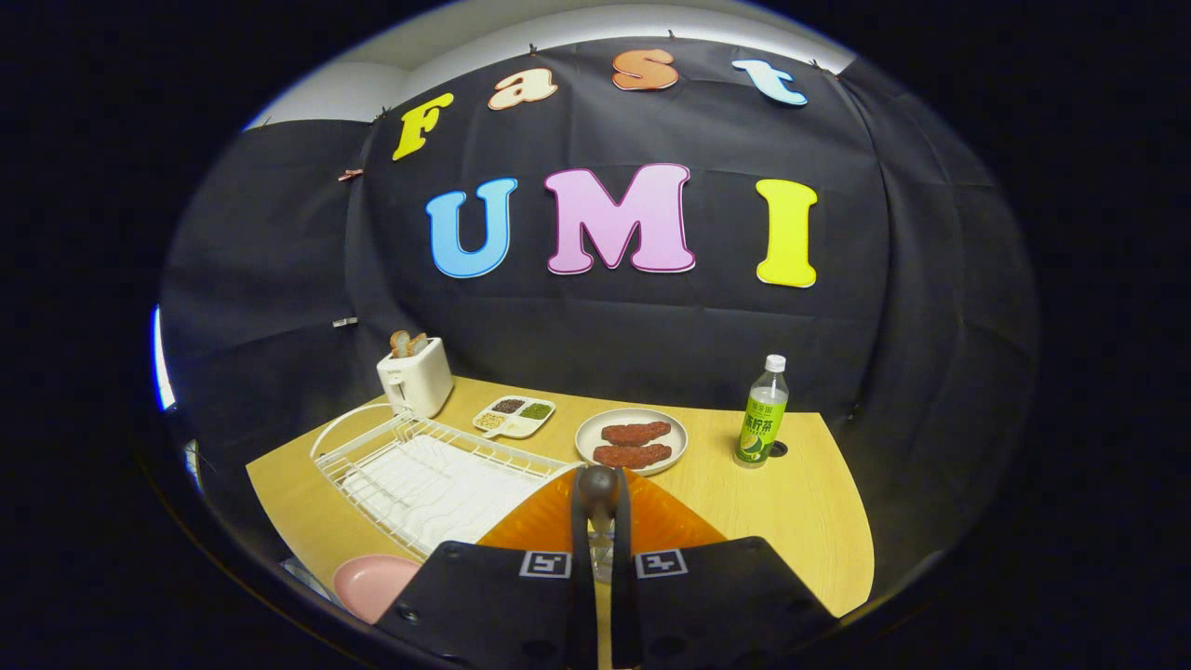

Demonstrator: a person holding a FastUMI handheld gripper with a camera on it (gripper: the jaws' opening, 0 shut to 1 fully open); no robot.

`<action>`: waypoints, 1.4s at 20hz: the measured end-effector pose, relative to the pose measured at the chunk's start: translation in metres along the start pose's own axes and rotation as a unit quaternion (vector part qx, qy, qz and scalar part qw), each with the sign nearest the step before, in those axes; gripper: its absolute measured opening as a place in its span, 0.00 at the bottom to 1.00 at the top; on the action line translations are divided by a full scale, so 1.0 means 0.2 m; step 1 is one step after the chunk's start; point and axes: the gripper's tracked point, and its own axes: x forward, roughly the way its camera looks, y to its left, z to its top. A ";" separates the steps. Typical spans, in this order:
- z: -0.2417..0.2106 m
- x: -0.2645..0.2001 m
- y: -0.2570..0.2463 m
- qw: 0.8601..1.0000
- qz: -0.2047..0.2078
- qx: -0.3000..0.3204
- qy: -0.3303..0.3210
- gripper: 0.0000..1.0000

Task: Take the plate from the dish rack, then take the spoon from the basket and place it into the plate.

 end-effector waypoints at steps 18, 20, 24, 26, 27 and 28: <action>-0.55 -0.11 1.15 0.992 0.100 0.029 0.066 0.10; -0.62 -0.06 1.16 0.992 0.102 0.014 0.070 0.10; -0.68 -0.02 1.15 0.992 0.107 -0.006 0.069 0.10; -0.70 -0.03 1.11 0.992 0.101 0.001 0.074 0.11; -0.73 -0.04 1.09 0.991 0.100 0.007 0.084 0.13; -0.77 -0.06 1.08 0.990 0.100 0.010 0.100 0.16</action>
